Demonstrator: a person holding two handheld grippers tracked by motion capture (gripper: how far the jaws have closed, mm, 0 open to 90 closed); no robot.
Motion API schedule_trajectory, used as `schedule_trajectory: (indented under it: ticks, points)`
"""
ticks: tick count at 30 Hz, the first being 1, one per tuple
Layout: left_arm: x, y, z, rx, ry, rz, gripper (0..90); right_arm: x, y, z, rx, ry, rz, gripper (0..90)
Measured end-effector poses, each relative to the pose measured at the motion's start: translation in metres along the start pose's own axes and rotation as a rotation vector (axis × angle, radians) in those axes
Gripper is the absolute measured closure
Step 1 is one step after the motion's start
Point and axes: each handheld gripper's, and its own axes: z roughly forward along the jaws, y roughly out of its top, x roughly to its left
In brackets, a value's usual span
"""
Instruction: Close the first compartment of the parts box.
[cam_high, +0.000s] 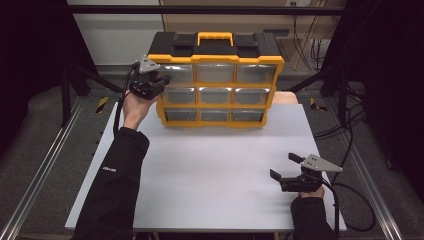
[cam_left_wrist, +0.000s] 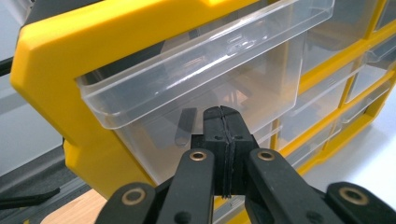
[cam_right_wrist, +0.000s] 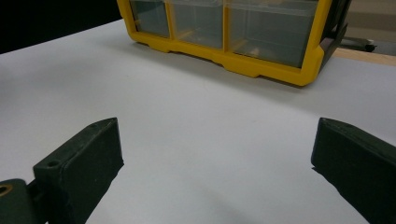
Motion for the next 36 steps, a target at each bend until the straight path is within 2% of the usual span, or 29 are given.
schedule_trajectory:
  ticks: [15, 19, 24, 30, 31, 36]
  points:
    - [0.002, 0.0, 0.008, 0.01, 0.012, -0.002, 88.9, 0.0, 0.0, -0.001, -0.005, 0.002, 0.004, 2.2]
    - [0.002, -0.001, 0.004, 0.011, 0.006, -0.005, 88.9, 0.0, 0.0, -0.001, -0.005, 0.003, 0.004, 2.2]
    - [0.0, -0.002, -0.008, -0.021, -0.021, -0.025, 88.6, 0.0, 0.0, 0.0, -0.004, 0.003, 0.005, 2.2]
    - [-0.002, -0.011, -0.022, -0.049, -0.055, -0.063, 75.6, 0.0, 0.0, 0.0, -0.002, 0.001, 0.002, 2.2]
    - [-0.001, -0.013, -0.024, -0.066, -0.062, -0.066, 72.6, 0.0, 0.0, 0.0, 0.0, 0.001, 0.003, 2.2]
    - [-0.002, -0.025, -0.035, -0.071, -0.112, -0.099, 56.3, 0.0, 0.0, 0.001, 0.001, 0.0, 0.003, 2.2]
